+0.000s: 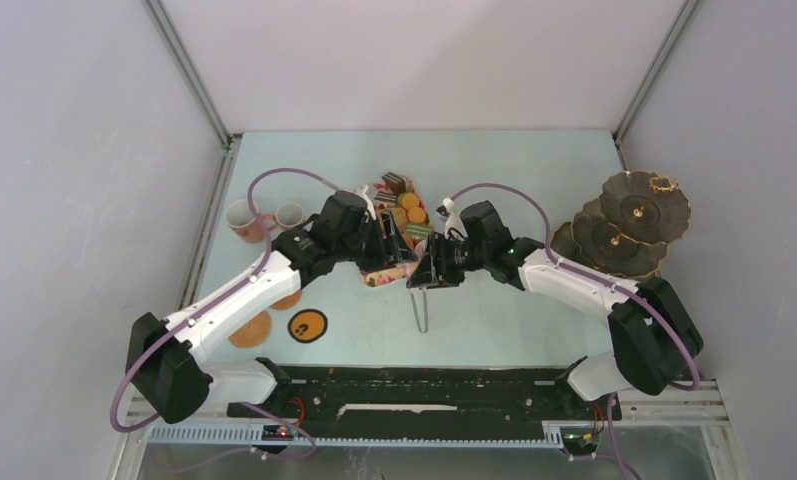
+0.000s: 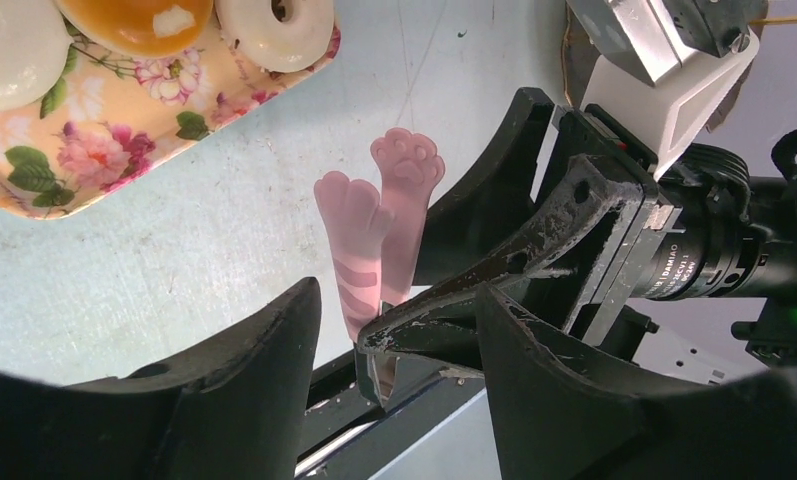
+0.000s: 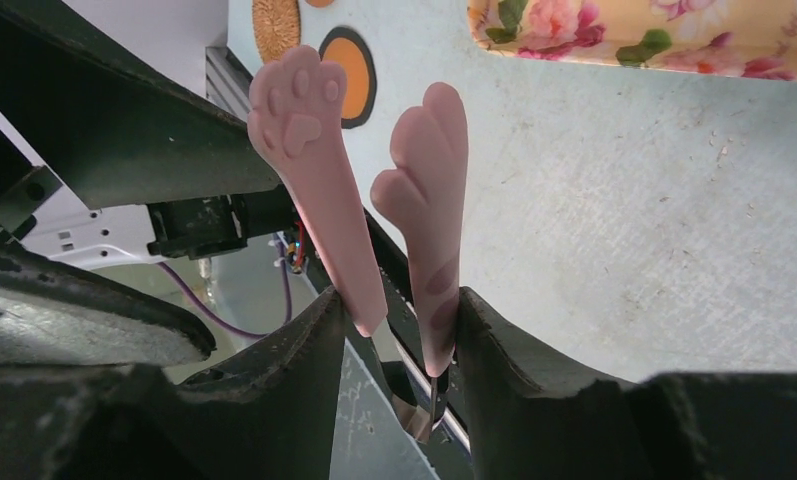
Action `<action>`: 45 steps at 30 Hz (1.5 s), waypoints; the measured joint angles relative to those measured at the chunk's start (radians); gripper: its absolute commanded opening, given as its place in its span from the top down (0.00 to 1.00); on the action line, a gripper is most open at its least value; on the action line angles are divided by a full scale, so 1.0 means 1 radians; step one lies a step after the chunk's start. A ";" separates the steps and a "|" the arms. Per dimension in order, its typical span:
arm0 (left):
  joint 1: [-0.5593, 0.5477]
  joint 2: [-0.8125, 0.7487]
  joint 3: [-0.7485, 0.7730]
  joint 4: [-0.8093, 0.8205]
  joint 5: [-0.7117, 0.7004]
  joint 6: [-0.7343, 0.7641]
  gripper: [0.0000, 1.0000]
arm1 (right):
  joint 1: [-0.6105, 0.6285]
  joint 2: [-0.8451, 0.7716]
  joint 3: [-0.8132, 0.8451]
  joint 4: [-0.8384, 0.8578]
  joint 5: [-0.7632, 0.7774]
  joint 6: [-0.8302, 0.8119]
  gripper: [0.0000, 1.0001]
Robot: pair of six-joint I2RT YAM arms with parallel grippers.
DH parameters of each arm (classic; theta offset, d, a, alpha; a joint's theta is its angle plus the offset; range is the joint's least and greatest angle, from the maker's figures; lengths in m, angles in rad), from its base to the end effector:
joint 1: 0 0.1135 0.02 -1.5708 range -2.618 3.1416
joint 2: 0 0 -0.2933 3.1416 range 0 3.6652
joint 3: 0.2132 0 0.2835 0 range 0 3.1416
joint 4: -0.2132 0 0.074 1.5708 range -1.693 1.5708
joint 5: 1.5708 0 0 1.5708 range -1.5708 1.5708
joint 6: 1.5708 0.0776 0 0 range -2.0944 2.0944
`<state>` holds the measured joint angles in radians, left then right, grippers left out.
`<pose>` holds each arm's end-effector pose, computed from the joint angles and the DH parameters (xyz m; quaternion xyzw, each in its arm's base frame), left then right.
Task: Serve the afternoon tea
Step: Pick up the clamp from the center of the board.
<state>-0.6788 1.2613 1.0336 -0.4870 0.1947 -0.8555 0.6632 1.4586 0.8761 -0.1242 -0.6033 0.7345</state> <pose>0.2455 -0.2173 0.2904 -0.0397 0.9055 -0.3504 0.2360 0.2538 0.2541 0.2131 -0.0934 0.8710 0.4638 0.1325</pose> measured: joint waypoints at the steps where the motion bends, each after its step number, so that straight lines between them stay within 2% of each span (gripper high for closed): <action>1: 0.000 0.000 0.000 0.001 -0.001 -0.001 0.36 | -0.001 0.000 0.000 0.005 -0.003 0.007 0.55; 17: 0.029 0.003 -0.053 0.060 -0.006 -0.053 0.39 | -0.022 0.014 0.000 0.072 -0.063 0.113 0.54; 23: 0.031 0.017 -0.070 0.069 0.006 -0.072 0.58 | -0.024 0.014 0.000 0.120 -0.083 0.148 0.51; 25: 0.034 0.025 -0.069 0.081 0.014 -0.078 0.62 | -0.025 0.014 0.000 0.123 -0.085 0.154 0.49; 28: 0.039 0.029 -0.069 0.093 0.024 -0.091 0.76 | -0.028 0.014 0.000 0.125 -0.086 0.159 0.46; 29: 0.042 0.031 -0.069 0.098 0.029 -0.099 0.81 | -0.029 0.014 0.000 0.126 -0.087 0.161 0.43; 33: 0.056 0.039 -0.069 0.115 0.047 -0.132 0.99 | -0.031 0.010 0.000 0.097 -0.061 0.155 0.21; 35: 0.067 0.043 -0.070 0.116 0.047 -0.163 1.00 | -0.030 -0.007 0.001 0.059 -0.018 0.141 0.04; 36: 0.072 0.044 -0.071 0.116 0.050 -0.185 1.00 | -0.025 -0.026 0.001 0.035 0.014 0.126 0.01; 45: 0.096 0.046 -0.072 0.118 0.054 -0.406 1.00 | 0.159 -0.209 0.064 -0.139 0.390 -0.044 0.00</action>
<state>-0.5827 1.3071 0.9611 -0.3687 0.2489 -1.2617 0.8219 1.2491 0.9398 -0.2634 -0.2131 0.6907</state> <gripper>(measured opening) 0.250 0.996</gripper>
